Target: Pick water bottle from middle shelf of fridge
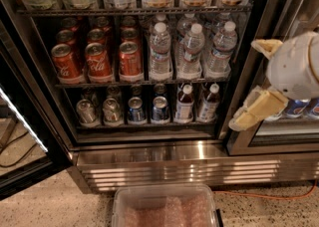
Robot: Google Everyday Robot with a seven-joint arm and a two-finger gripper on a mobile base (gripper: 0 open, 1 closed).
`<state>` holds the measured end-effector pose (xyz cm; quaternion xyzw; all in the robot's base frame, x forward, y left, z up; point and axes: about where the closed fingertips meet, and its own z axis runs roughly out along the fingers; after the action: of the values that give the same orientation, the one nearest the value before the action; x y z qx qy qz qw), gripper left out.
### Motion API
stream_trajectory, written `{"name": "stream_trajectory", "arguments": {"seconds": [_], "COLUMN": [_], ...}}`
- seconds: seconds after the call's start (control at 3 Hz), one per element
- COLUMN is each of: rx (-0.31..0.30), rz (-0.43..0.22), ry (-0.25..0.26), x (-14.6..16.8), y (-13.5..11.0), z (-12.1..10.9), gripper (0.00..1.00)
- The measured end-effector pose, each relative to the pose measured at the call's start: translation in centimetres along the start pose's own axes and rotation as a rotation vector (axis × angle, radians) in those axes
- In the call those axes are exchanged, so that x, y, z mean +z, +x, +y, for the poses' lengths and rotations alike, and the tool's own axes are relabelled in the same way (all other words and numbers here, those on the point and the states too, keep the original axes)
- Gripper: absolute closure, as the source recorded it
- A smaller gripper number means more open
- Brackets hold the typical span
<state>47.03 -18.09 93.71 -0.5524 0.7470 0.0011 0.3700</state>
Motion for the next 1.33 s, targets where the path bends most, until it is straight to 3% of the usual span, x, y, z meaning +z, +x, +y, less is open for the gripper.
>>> {"name": "stream_trajectory", "arguments": {"seconds": [0.33,0.67,1.0,1.33], "rx": [0.0,-0.002,0.049,0.115], "rz": [-0.048,-0.069,-0.108,-0.138], "ry": [0.128,0.208,0.161,0.08], "x": [0.1,-0.3,0.9,3.9], "y": [-0.5,-1.1,-1.1,-0.9], "z": [-1.0,-3.0,-2.8,-2.8], "gripper": [0.0,0.0,0.0,0.0]}}
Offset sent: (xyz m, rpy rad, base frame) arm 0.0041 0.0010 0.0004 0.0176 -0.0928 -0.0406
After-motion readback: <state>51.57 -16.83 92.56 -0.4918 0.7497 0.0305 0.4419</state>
